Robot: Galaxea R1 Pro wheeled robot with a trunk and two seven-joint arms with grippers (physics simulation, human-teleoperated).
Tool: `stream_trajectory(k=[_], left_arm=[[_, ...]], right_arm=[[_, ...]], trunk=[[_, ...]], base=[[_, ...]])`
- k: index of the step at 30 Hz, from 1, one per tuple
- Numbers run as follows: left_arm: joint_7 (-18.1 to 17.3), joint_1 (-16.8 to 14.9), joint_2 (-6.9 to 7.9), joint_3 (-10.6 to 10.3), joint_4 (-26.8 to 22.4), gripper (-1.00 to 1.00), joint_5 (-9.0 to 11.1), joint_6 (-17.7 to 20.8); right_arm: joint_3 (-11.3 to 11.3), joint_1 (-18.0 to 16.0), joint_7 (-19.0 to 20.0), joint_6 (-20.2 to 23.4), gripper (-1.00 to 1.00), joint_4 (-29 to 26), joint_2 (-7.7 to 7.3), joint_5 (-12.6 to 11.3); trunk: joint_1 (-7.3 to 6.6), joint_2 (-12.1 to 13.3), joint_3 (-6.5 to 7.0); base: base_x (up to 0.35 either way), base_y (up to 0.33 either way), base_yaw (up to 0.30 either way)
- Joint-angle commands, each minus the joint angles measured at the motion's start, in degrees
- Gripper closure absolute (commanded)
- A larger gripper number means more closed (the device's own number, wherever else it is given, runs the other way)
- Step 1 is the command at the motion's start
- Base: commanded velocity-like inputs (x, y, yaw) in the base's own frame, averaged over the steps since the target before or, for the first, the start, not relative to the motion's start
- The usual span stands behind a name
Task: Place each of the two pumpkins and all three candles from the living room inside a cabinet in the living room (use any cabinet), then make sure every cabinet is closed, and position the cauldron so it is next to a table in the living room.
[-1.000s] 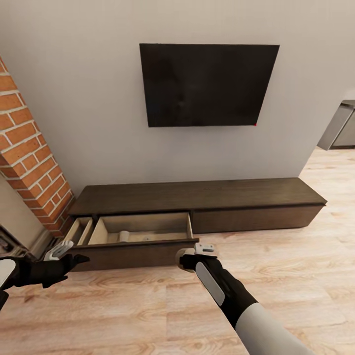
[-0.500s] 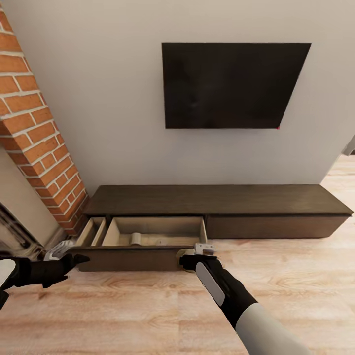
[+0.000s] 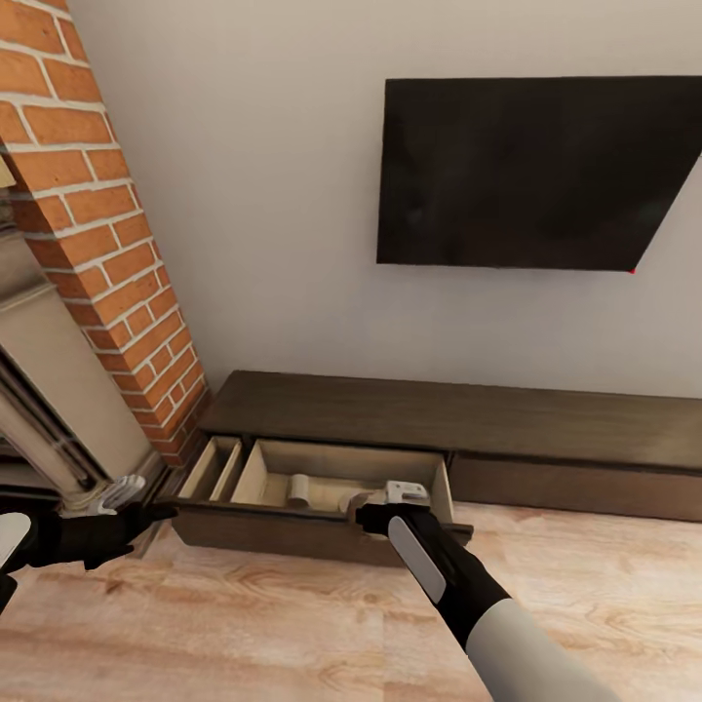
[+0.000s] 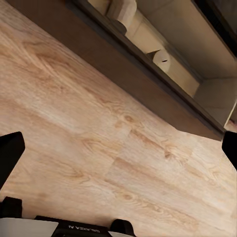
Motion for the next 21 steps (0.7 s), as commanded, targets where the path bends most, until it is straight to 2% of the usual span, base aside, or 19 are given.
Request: stream_trajectory(k=[1, 7, 14, 21], left_arm=[[0.00, 0.00, 0.00, 0.00, 0.00, -1.00, 0.02, 0.00], [0.00, 0.00, 0.00, -0.02, 0.00, -1.00, 0.04, 0.00], [0.00, 0.00, 0.00, -0.04, 0.00, -1.00, 0.04, 0.00], [0.00, 0.00, 0.00, -0.06, 0.00, -1.00, 0.04, 0.00]], right_arm=[[-0.03, -0.01, -0.01, 0.01, 1.00, -0.01, 0.03, 0.02], [-0.07, -0.01, 0.03, 0.00, 1.00, -0.04, 0.06, -0.04], [-0.08, -0.01, 0.05, -0.21, 1.00, -0.10, -0.05, 0.02], [-0.06, -0.01, 0.09, -0.21, 1.00, -0.11, -0.08, 0.03]], trunk=[[0.00, 0.00, -0.01], [0.00, 0.00, -0.17], [0.00, 0.00, -0.22], [0.00, 0.00, -0.22]], base=[[0.321, 0.014, -0.053], [0.324, 0.085, -0.164], [0.314, 0.034, -0.057], [0.211, 0.002, -0.157]])
